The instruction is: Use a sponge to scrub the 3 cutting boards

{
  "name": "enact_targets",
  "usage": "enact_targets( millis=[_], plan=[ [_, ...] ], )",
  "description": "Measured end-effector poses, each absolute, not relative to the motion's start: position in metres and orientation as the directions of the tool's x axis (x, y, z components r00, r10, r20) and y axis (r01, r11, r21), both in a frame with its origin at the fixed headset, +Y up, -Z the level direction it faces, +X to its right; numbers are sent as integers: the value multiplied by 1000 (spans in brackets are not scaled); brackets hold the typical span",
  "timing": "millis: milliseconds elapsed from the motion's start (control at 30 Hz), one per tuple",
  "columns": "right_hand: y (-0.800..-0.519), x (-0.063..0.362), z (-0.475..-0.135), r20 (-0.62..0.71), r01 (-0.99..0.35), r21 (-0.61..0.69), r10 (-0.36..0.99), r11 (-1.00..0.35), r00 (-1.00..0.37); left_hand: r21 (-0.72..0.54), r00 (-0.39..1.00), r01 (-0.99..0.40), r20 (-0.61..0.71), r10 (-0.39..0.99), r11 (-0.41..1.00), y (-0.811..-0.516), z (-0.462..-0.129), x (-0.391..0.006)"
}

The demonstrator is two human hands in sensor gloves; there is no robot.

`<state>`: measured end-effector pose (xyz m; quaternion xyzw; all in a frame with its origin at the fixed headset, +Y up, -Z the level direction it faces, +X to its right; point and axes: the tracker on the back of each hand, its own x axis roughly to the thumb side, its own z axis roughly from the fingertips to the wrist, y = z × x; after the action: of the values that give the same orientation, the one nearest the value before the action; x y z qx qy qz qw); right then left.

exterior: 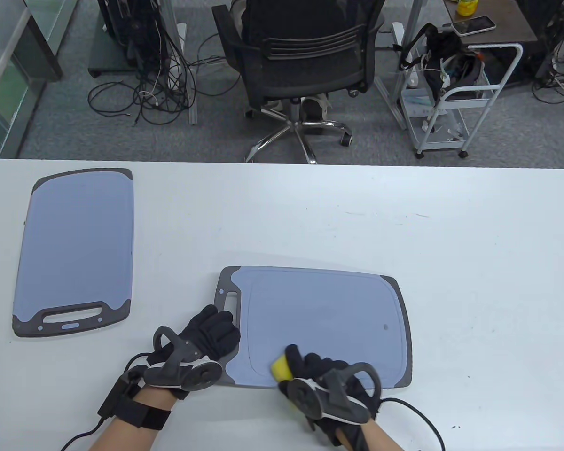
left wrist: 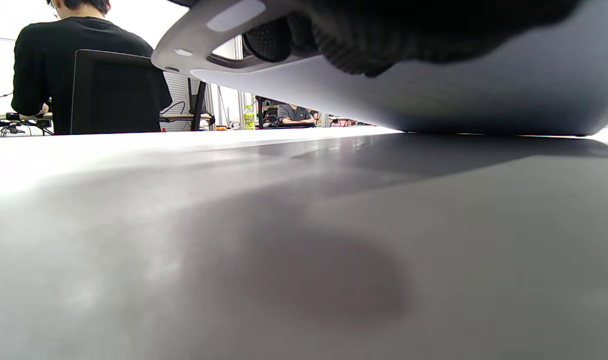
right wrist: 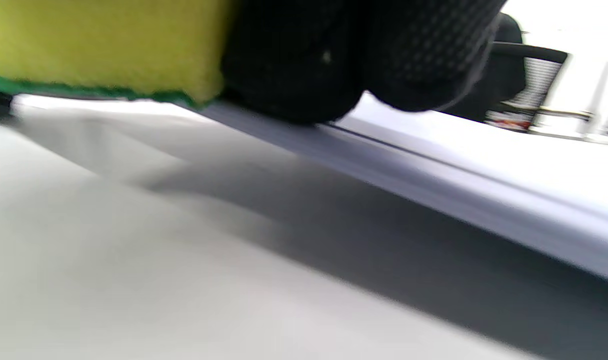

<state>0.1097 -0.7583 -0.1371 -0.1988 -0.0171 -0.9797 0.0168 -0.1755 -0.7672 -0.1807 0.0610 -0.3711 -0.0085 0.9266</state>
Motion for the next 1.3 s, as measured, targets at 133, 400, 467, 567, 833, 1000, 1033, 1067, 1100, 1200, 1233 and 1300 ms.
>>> enact_targets(
  millis=[133,400,467,567,833,1000,1033,1067,1100,1200,1233,1300],
  plan=[
    [-773,210,-137,179,37,56,-27,-998,-983,126,730,-23,680,-70,992,-767,-180,-175],
    [-779,306,-140,-56,-10,61,6,-998,-998,175,768,48,623,-148,983,-765,-199,-177],
    [-776,310,-142,-71,-59,15,58,-998,-996,214,767,81,610,-198,974,-764,-215,-177],
    [-770,312,-142,-64,-96,-40,98,-995,-993,238,756,178,588,-288,955,-765,-249,-176],
    [-766,317,-142,-55,-116,-84,120,-990,-991,257,752,325,513,-414,910,-769,-340,-172],
    [-765,317,-143,-51,-125,-96,130,-988,-990,248,746,429,446,-495,869,-770,-375,-172],
    [-766,318,-143,-51,-125,-99,131,-987,-990,247,735,465,427,-526,850,-771,-379,-172],
    [-766,317,-143,-50,-126,-102,132,-987,-990,235,717,511,414,-560,827,-773,-384,-173],
    [-766,317,-143,-49,-128,-104,134,-986,-990,225,700,544,408,-585,808,-775,-386,-173],
    [-767,318,-143,-50,-132,-105,138,-986,-989,203,691,574,401,-602,794,-778,-388,-173],
    [-766,318,-143,-53,-130,-105,136,-986,-989,192,693,573,406,-596,797,-778,-387,-174],
    [-766,318,-143,-56,-129,-105,136,-986,-989,169,687,585,417,-595,793,-777,-386,-174]
  ],
)
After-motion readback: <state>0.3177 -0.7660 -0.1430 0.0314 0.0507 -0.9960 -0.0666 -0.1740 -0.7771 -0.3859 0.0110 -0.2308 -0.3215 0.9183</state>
